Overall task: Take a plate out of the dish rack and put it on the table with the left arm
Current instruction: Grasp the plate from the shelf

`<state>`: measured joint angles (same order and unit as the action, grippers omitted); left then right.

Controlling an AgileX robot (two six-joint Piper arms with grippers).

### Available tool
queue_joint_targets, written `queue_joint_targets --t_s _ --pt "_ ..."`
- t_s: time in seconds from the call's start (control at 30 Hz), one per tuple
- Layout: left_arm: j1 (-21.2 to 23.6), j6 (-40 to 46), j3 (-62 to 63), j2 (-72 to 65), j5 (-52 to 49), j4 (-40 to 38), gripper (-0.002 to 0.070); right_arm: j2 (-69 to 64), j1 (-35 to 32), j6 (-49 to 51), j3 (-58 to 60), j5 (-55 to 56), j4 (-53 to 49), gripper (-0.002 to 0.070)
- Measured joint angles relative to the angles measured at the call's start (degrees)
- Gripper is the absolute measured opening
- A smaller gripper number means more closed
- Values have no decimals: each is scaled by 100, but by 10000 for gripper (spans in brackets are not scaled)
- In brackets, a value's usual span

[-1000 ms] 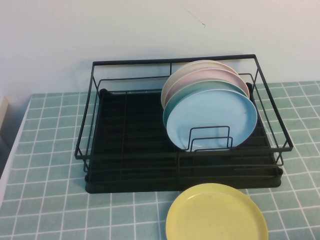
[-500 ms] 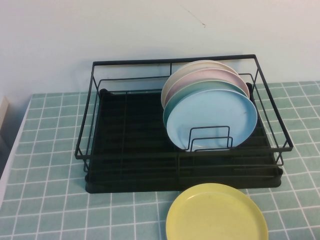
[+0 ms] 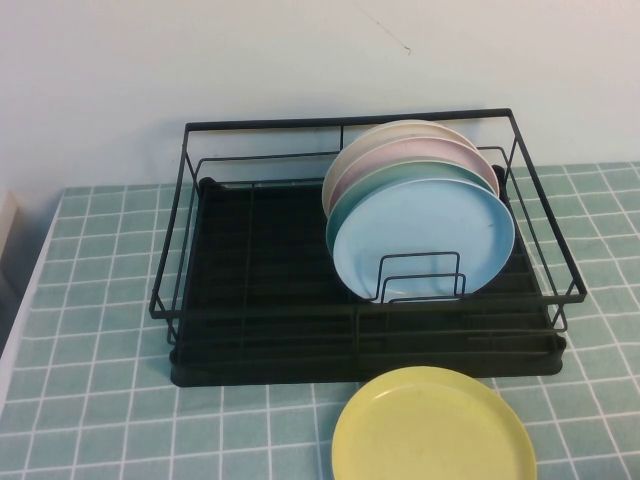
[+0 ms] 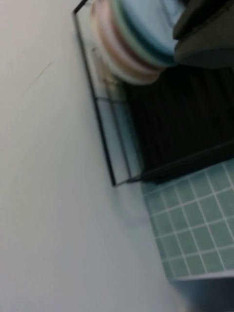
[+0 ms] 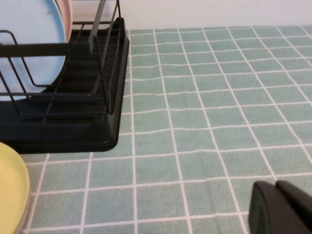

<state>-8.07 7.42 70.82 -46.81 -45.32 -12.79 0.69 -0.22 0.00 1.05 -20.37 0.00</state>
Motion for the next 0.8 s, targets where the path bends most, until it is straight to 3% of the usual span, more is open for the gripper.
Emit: queue_joint_targets --t_s 0.1,0.23,0.47,0.63,0.8 --pt "0 1028 773 -769 -893 -804 -4 0 0 0 0 0 0 -1" --pt "0 1724 1479 -1737 -1692 -1805 -4 0 0 0 0 0 0 -1" --pt "0 2387 1749 -2906 -1903 -3051 -4 0 0 0 0 0 0 -1" --pt "-389 2502 1762 -3420 -1626 -3096 -4 0 0 0 0 0 0 -1" --pt "-1240 2573 1762 -3920 -1182 -2749 -4 0 0 0 0 0 0 -1"
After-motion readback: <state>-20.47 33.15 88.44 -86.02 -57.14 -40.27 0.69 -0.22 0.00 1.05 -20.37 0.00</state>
